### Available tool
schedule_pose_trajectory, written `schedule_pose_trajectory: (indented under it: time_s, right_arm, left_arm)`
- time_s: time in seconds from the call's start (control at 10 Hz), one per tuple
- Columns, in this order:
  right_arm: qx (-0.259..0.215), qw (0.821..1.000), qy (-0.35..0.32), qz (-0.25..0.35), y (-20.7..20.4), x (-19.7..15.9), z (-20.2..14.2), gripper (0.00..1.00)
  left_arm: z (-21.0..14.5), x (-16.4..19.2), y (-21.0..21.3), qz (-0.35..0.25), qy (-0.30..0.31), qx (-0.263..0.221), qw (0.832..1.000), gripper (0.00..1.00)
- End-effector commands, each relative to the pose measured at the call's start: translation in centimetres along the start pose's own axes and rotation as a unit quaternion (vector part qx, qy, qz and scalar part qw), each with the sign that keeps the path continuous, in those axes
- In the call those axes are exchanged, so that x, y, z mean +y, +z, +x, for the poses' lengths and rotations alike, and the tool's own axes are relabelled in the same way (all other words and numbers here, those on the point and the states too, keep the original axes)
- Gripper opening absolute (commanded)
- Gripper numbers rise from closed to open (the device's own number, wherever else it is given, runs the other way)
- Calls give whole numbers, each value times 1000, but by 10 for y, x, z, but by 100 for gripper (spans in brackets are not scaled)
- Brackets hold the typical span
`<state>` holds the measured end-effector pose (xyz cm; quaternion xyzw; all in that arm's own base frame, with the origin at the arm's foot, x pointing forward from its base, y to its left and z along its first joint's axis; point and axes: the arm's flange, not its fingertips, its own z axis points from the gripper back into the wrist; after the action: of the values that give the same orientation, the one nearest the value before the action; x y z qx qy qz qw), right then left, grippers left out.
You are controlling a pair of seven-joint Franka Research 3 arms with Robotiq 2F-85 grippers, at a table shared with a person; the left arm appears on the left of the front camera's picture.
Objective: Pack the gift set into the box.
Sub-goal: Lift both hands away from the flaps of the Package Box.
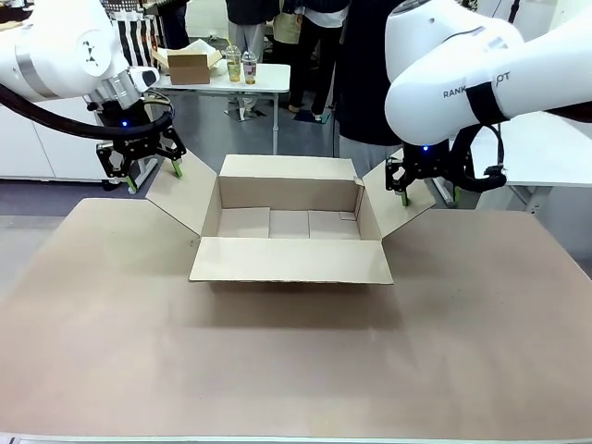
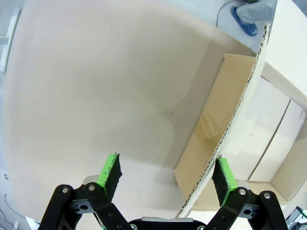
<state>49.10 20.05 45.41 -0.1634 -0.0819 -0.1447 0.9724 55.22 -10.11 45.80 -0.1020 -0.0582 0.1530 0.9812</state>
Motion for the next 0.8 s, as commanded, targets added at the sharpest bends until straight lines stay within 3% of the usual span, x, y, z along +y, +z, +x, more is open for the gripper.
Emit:
schedule_pose_trajectory:
  time_s: [0.0, 0.7]
  right_arm:
    - [1, 1000, -2, -2, 3, -2, 2, 100]
    - [1, 1000, -2, -2, 3, -2, 2, 100]
  left_arm:
    - [0, -2, 2, 7, 7, 0, 1000, 100]
    - [0, -2, 2, 7, 7, 0, 1000, 100]
